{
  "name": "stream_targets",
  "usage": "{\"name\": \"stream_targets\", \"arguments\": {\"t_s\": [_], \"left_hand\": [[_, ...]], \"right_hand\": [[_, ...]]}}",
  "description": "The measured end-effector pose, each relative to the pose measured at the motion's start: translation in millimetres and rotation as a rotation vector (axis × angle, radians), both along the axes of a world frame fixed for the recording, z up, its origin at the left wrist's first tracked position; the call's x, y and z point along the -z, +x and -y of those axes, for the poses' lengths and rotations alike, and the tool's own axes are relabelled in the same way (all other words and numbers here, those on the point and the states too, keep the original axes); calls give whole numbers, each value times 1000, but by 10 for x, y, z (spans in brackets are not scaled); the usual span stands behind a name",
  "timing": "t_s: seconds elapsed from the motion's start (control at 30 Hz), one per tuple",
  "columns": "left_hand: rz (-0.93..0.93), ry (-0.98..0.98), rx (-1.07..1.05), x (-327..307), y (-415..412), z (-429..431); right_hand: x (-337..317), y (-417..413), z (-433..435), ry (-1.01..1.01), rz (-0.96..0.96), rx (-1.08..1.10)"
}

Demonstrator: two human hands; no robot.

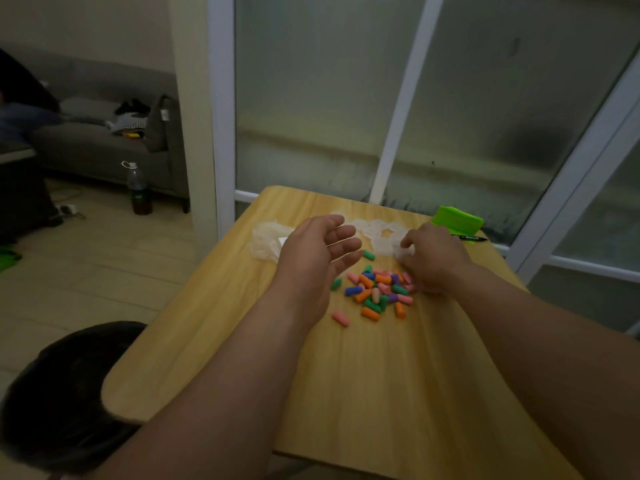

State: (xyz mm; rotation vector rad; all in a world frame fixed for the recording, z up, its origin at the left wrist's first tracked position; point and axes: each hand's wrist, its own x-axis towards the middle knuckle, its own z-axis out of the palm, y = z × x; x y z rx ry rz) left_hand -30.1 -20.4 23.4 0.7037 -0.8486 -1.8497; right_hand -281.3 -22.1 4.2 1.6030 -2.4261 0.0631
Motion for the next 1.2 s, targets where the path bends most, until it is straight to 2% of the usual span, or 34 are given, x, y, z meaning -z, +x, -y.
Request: {"name": "stream_targets", "arguments": {"t_s": [0.3,0.37,0.53,0.63,0.7,0.83,0.87,0.97,1.03,1.1,1.2], "left_hand": [[42,-54,66,-32,82,-114],[84,-65,104,-32,106,-166],[335,-82,296,-84,113,-407],[357,-148,415,-72,123,-566],[343,-224,433,-27,156,-657],[322,-277,417,42,219,-748],[305,-269,411,50,225,-776],[284,-303,380,48,264,-840],[304,-355,378,47,287,-866],[333,-401,383,57,292,-884],[372,-435,400,79,288,-895]], "right_hand": [[-88,24,-54,5,110,-23],[-175,57,-160,-77,167,-43],[-377,603,-894,-423,522,-205],[-328,1012,-1364,-488,656,-327],[-258,1190,-1563,-484,658,-352],[-120,1330,-1709,-482,683,-326],[-92,1330,-1730,-492,746,-308],[-66,1345,-1703,-595,1115,-146],[-71,1368,-1685,-601,1293,-58],[-39,1372,-1674,-588,1380,-33],[12,1360,-1675,-591,1413,-19]]}}
